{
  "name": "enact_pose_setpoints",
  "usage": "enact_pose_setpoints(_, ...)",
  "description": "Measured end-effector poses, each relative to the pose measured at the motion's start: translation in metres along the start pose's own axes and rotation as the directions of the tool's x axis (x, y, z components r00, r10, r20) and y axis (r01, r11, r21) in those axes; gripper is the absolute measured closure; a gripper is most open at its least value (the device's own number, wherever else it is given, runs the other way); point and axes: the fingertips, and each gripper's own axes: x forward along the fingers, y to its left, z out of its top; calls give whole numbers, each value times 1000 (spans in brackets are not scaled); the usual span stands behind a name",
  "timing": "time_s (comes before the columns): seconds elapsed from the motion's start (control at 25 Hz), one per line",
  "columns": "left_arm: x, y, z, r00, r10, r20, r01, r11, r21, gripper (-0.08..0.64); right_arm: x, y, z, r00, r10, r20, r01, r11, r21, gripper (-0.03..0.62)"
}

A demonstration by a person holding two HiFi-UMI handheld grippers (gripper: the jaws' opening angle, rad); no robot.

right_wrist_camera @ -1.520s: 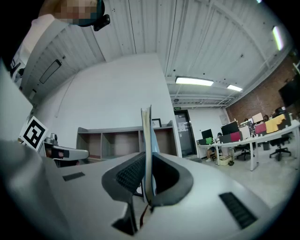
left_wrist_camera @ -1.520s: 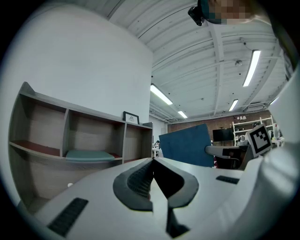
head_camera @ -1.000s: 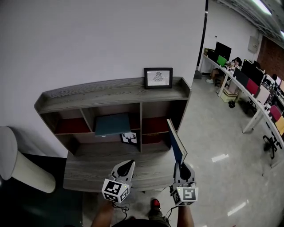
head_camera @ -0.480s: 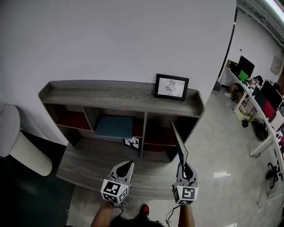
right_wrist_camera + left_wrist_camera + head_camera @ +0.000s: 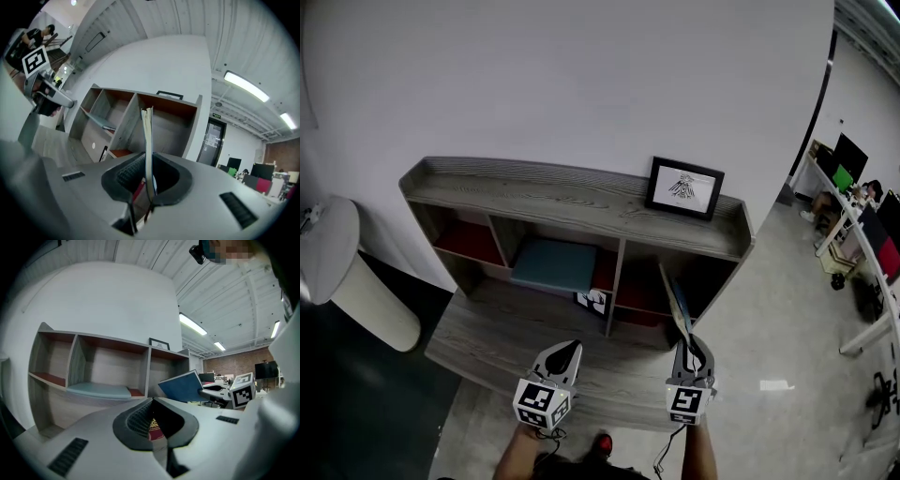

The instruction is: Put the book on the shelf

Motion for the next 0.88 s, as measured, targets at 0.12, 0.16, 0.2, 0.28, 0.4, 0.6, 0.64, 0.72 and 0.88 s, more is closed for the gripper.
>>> enact_pose_setpoints(0.12, -1, 6, -2, 1000, 28, -4, -28, 1000, -2, 554, 6, 11, -5, 999, -3, -32, -1, 994, -105, 531)
enact_pose_setpoints(0.16, -1, 8, -2, 999, 37, -5, -37, 999, -3, 554, 8, 15, -5, 999, -2, -47, -5, 991, -135, 531)
enact_pose_setpoints(0.2, 0, 10, -3, 999, 44, -6, -44, 999, -5, 554, 10, 19, -3, 998, 4, -58, -13, 986, -164, 531)
enact_pose_setpoints(0.28, 1, 11, -4, 999, 52, -7, -52, 999, -7, 554, 16, 27, -2, 997, 16, -70, -31, 974, -225, 531)
enact_pose_setpoints(0.4, 2, 12, -6, 998, 60, -13, -60, 998, -8, 554, 25, 35, -8, 996, 31, -85, -55, 951, -304, 528)
enact_pose_setpoints(0.6, 3, 16, -8, 997, 76, -18, -76, 997, -9, 554, 34, 45, -21, 993, 43, -111, -87, 899, -428, 519)
enact_pose_setpoints(0.64, 3, 17, -8, 997, 78, -19, -78, 997, -9, 554, 35, 47, -25, 992, 46, -119, -95, 888, -450, 515)
enact_pose_setpoints(0.72, 2, 19, -9, 996, 83, -21, -83, 996, -10, 554, 38, 52, -32, 990, 51, -134, -110, 872, -478, 511)
enact_pose_setpoints(0.88, 1, 23, -13, 995, 91, -27, -91, 996, -14, 554, 45, 59, -43, 988, 43, -147, -116, 837, -535, 509)
